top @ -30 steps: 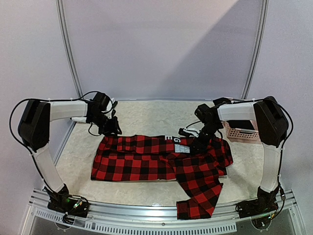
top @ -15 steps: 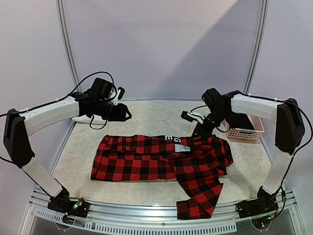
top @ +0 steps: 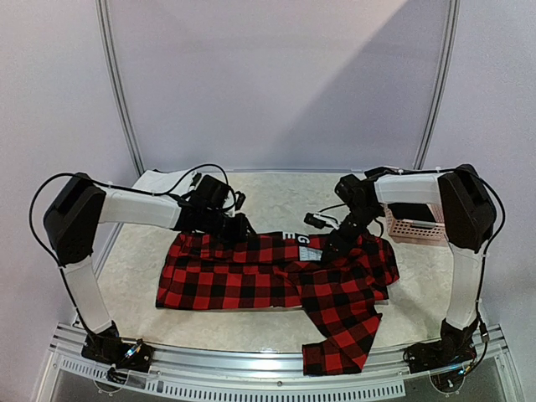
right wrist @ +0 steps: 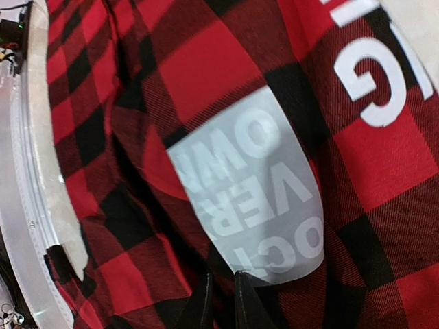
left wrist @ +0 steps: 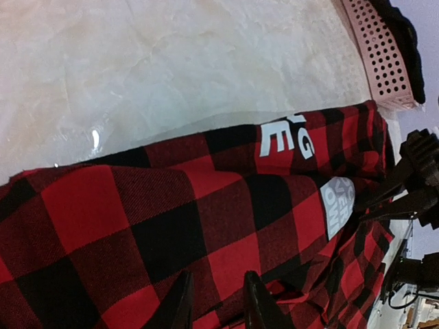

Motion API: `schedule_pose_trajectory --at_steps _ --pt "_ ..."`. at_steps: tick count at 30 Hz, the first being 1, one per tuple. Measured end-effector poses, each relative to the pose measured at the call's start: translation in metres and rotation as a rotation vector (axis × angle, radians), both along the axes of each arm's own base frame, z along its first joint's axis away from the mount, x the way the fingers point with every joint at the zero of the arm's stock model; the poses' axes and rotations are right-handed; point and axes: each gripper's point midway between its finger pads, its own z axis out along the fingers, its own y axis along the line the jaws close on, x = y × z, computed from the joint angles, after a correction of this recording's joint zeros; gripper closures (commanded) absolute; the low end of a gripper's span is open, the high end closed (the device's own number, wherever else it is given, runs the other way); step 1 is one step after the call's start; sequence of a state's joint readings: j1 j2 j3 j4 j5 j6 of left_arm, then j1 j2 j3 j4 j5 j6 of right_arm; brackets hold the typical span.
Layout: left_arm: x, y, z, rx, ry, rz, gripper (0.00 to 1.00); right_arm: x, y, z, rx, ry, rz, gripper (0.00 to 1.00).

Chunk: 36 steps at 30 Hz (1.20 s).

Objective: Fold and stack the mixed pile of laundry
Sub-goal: Adjust the rectangle-folded shirt at the center of the board.

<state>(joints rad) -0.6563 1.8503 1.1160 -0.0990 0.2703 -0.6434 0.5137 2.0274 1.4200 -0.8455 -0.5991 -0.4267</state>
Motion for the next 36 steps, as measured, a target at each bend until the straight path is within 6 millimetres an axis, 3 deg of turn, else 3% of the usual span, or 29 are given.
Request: schedule_pose_trajectory --at_steps 6,10,17,24,28,33,36 --pt "-0.005 0.001 -0.034 0.010 0.101 0.038 0.73 0.006 -0.016 -0.029 -0.058 0.056 -0.047 0.89" --pt "-0.011 0.010 -0.052 0.037 0.146 0.064 0.72 0.018 -0.027 -0.030 -0.039 0.085 -0.103 0.89" --pt "-0.004 0.016 -0.053 0.068 0.120 0.059 0.71 0.023 -0.028 -0.031 -0.025 0.118 -0.124 0.88" --pt "0.001 0.023 -0.048 0.102 0.078 0.028 0.61 0.024 -0.029 -0.026 -0.034 0.096 -0.119 0.78" --pt "0.003 0.027 -0.020 0.149 -0.024 -0.018 0.57 0.030 -0.040 -0.002 -0.067 -0.005 -0.125 0.72" --pt "0.017 0.009 0.067 0.169 -0.273 -0.100 0.51 0.038 -0.051 0.067 -0.033 -0.223 -0.132 0.62" --pt "0.008 -0.014 0.109 0.183 -0.425 -0.189 0.49 0.033 -0.061 0.102 -0.018 -0.351 -0.144 0.53"
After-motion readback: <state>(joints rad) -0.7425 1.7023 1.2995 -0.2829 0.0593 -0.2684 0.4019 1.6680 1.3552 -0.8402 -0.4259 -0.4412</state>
